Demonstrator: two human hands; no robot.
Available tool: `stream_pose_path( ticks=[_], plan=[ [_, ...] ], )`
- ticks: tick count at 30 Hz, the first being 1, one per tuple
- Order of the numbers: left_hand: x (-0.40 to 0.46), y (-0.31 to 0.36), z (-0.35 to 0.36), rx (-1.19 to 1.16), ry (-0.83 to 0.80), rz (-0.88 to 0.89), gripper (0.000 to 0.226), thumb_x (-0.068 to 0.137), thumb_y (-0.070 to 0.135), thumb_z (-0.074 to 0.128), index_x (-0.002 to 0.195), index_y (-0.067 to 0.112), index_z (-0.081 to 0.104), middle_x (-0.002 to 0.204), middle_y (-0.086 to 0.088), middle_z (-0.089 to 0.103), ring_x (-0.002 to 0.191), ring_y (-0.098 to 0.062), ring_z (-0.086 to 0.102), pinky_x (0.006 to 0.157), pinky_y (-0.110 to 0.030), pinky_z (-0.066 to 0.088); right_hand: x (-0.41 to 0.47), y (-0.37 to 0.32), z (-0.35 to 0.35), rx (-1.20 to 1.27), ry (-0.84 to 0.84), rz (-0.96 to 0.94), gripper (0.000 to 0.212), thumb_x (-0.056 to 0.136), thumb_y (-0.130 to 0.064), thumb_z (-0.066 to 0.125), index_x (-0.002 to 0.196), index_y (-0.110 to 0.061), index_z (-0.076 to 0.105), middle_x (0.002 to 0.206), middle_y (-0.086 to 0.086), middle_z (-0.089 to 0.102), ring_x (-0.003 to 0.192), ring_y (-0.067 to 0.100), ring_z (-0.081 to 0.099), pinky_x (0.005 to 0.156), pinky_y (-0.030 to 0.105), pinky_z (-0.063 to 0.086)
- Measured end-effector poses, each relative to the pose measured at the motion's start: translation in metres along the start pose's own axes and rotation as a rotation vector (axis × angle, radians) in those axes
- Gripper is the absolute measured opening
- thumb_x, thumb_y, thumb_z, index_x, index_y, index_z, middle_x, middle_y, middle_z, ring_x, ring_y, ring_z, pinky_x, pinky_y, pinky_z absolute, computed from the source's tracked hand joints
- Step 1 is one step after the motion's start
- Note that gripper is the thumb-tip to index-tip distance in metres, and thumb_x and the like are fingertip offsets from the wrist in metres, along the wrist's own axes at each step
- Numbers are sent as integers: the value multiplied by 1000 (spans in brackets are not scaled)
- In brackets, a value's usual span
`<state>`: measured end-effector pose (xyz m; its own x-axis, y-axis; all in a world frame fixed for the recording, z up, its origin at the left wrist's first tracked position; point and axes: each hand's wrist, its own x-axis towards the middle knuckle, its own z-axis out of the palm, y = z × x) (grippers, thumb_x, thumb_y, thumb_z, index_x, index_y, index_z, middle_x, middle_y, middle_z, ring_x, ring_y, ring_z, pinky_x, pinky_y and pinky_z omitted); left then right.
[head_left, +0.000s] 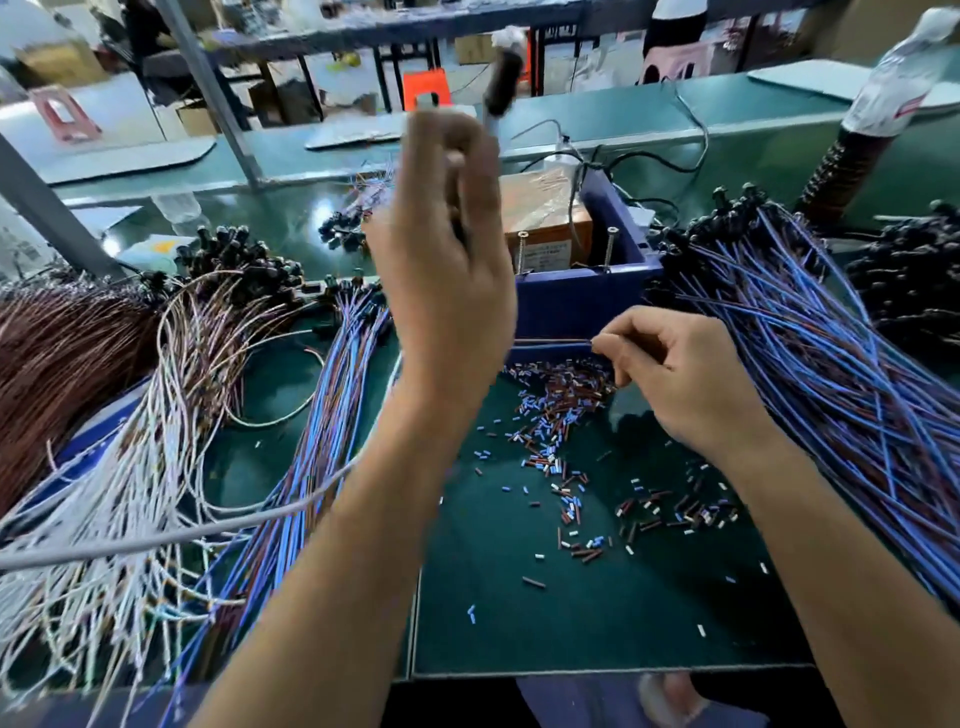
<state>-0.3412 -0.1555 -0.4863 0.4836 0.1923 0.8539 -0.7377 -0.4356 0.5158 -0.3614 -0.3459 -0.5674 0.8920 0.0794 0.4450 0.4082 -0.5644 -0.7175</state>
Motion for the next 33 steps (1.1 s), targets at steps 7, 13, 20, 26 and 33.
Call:
stream_pose_path(
  ticks=[7,13,20,26,33],
  plan=[
    [-68,-16,19,198,-490,67,23,107,21,50,102,2,64,89,-4,63,73,-31,60,60,-46,51,-7,9,7,100,50,-11,12,99,-22,70,88,-20,74,71,-8,67,64,8,60,62,20,46],
    [-82,-31,14,242,-538,28,22,108,27,49,97,9,58,70,2,61,60,-28,56,52,-45,46,-10,5,21,129,108,-15,6,95,-24,74,91,-20,76,77,-11,74,72,4,70,66,16,52],
    [-81,-42,8,257,-402,-53,22,106,25,56,93,8,60,64,7,53,56,-23,52,53,-45,44,-10,12,16,359,165,198,15,93,-27,78,79,-24,78,70,0,75,48,9,60,50,22,49],
    [-80,-46,10,67,-443,-149,18,100,28,68,93,11,69,70,8,66,64,-12,64,62,-40,52,-12,12,15,527,192,307,19,91,-32,80,77,-20,78,64,9,72,43,15,57,41,26,48],
    [-82,-50,8,-35,-486,-289,14,92,24,76,82,16,73,64,9,69,63,-11,68,63,-31,55,-15,11,13,446,208,307,31,87,-45,82,73,-18,75,59,9,69,40,17,56,39,27,47]
  ],
)
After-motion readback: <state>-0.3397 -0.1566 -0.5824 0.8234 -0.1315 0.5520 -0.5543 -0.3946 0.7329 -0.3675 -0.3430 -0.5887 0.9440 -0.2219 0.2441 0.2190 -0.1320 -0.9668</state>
